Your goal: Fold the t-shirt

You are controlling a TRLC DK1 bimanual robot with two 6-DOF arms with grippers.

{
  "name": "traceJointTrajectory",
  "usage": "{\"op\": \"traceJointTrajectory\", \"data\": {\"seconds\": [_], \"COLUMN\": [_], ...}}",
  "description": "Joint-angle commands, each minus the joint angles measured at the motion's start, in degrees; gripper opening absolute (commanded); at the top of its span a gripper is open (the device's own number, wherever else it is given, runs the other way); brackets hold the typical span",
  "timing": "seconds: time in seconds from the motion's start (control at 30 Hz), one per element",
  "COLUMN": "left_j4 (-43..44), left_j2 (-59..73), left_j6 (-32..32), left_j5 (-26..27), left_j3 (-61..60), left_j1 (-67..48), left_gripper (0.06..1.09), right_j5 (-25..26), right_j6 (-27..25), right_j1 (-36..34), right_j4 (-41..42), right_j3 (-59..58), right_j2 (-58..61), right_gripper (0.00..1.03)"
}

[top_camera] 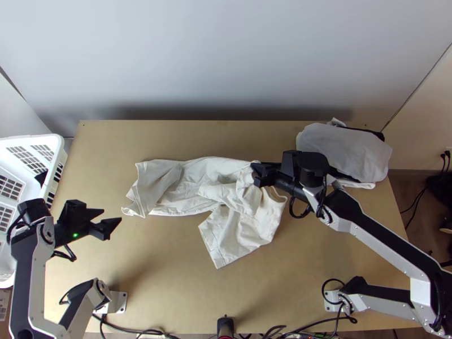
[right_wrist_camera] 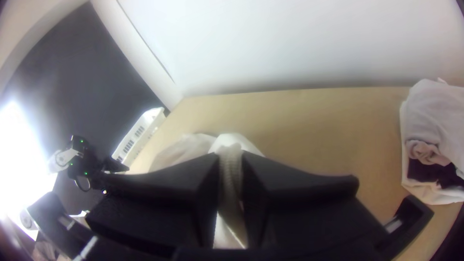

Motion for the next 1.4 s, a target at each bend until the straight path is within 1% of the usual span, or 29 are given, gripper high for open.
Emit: {"op": "traceJointTrajectory", "data": {"seconds": [0.0,0.1,0.23,0.3,0.37,0.53,0.67,0.8,1.0,1.07,1.17,1.2,1.23,1.27,1.3,1.37], "left_j4": [5.6,9.5,18.7,23.7,26.4,29.3,32.5,33.8,36.0,36.8,37.1,37.1,37.7,38.3,38.9,39.4], "left_j2": [3.3,3.9,4.8,5.0,6.3,8.6,11.9,13.5,14.7,15.6,15.9,15.8,15.8,15.8,15.6,15.6], "left_j6": [8.7,9.4,10.4,10.1,7.8,4.1,-0.4,-1.0,-1.6,-1.9,-2.6,-2.6,-2.6,-2.9,-3.3,-4.2], "left_j5": [-1.7,-1.8,-1.9,-2.0,-2.2,-5.2,-9.7,-10.1,-10.1,-10.7,-11.6,-11.6,-11.6,-11.5,-11.6,-11.7], "left_j3": [-3.2,-4.9,-7.9,-9.5,-9.8,-10.3,-10.5,-10.5,-10.8,-10.8,-11.0,-10.9,-10.9,-10.8,-10.9,-10.3], "left_j1": [0.4,-0.6,-2.4,-3.6,-5.0,-10.1,-15.2,-17.8,-18.5,-18.7,-18.8,-18.8,-18.9,-18.9,-19.2,-19.3], "left_gripper": [1.04,1.04,1.04,1.04,1.04,1.04,1.04,1.03,1.03,0.99,0.96,0.86,0.61,0.19,0.10,0.09], "right_j5": [0.2,0.2,0.2,0.1,0.1,0.1,0.1,0.1,0.1,0.2,0.1,0.2,0.1,0.1,0.1,0.1], "right_j6": [0.1,0.1,0.2,0.2,0.2,0.2,0.2,0.2,0.2,0.3,0.4,0.4,0.5,0.7,1.0,1.1], "right_j1": [-0.9,-1.3,-1.8,-1.8,-1.8,-2.1,-2.6,-3.2,-3.3,-3.4,-3.3,-3.3,-3.4,-3.4,-3.5,-3.8], "right_j4": [0.0,0.1,0.1,0.1,0.1,0.1,0.1,0.1,0.1,0.1,0.1,0.1,0.1,0.1,0.1,0.1], "right_j3": [0.1,0.0,0.0,0.1,0.1,0.2,0.2,0.3,0.3,0.2,0.2,0.2,0.3,0.4,0.6,0.8], "right_j2": [-0.1,-0.1,0.4,0.6,0.9,1.2,1.3,1.4,1.5,1.5,1.5,1.5,1.5,1.5,1.4,1.0], "right_gripper": [0.02,0.02,0.02,0.02,0.02,0.02,0.02,0.02,0.02,0.02,0.02,0.02,0.02,0.02,0.02,0.02]}}
